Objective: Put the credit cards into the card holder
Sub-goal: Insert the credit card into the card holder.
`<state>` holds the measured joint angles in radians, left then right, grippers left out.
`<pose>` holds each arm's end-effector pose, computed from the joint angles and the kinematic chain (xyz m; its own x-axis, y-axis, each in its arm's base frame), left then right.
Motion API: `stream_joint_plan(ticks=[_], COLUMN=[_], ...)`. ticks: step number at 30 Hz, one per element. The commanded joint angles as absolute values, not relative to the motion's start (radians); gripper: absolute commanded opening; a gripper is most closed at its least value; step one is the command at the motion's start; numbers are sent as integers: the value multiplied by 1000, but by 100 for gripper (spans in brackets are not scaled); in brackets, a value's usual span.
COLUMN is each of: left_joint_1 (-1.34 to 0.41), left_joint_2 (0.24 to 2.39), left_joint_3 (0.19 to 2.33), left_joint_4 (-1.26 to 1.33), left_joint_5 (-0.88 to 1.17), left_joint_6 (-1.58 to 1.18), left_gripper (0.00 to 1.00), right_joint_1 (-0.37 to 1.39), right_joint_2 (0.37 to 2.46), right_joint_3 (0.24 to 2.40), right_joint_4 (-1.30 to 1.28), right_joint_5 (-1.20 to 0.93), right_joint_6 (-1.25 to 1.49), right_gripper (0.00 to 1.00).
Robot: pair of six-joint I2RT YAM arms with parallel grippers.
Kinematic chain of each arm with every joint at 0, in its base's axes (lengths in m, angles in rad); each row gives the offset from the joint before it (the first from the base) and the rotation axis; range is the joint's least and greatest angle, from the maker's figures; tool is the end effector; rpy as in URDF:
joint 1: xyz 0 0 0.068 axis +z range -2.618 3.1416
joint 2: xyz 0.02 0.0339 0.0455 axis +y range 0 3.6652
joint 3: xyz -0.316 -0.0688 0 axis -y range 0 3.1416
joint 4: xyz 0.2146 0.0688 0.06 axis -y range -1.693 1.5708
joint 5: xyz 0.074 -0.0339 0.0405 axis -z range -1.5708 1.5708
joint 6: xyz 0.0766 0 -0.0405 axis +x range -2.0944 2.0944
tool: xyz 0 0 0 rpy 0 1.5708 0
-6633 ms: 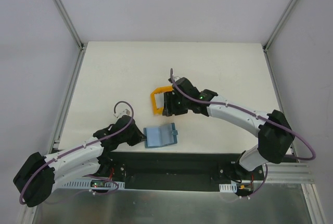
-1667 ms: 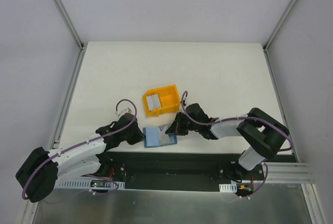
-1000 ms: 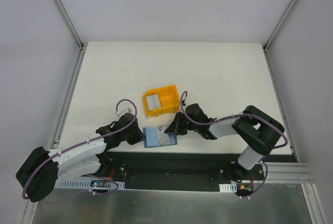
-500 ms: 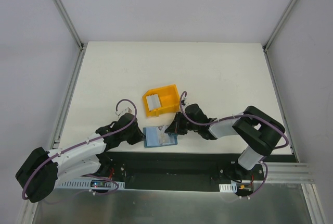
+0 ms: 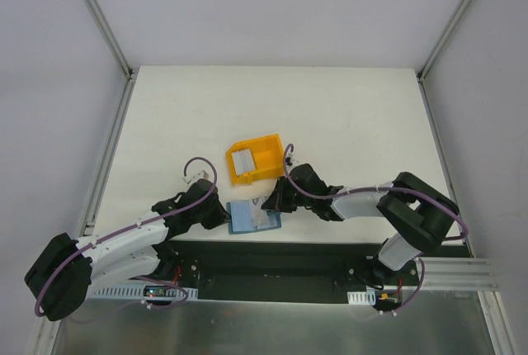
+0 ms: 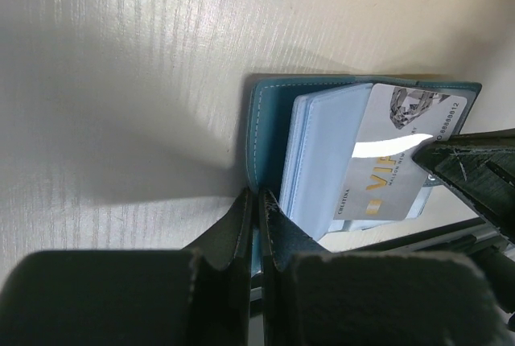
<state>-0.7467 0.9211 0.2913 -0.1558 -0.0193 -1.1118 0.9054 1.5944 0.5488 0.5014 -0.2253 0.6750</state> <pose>0.1067 -0.0968 0.1807 -0.8298 -0.4533 -0.3255 -0.1689 0.7599 -0.6277 0.1805 0.2577 0.1968 -0.8024 -0.0359 -0.5956 -0.4910 0.6069 0.6249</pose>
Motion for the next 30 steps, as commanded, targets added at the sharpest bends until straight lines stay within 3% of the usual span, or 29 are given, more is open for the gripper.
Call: stream_joint_plan(ticks=[1,30], left_joint_1=[-752,-750], left_joint_2=[927,920], left_joint_3=[287,284], left_joint_4=[-181,-179], left_joint_5=[-28,-37], left_joint_6=[-1109,-1123], left_gripper=[0,0], right_joint_1=[939,950], right_joint_2=[1621,1632], right_joint_3=[591,558], right_joint_4=[459,456], right_joint_5=[-193,-242], right_joint_6=[652,756], right_gripper=[0,0])
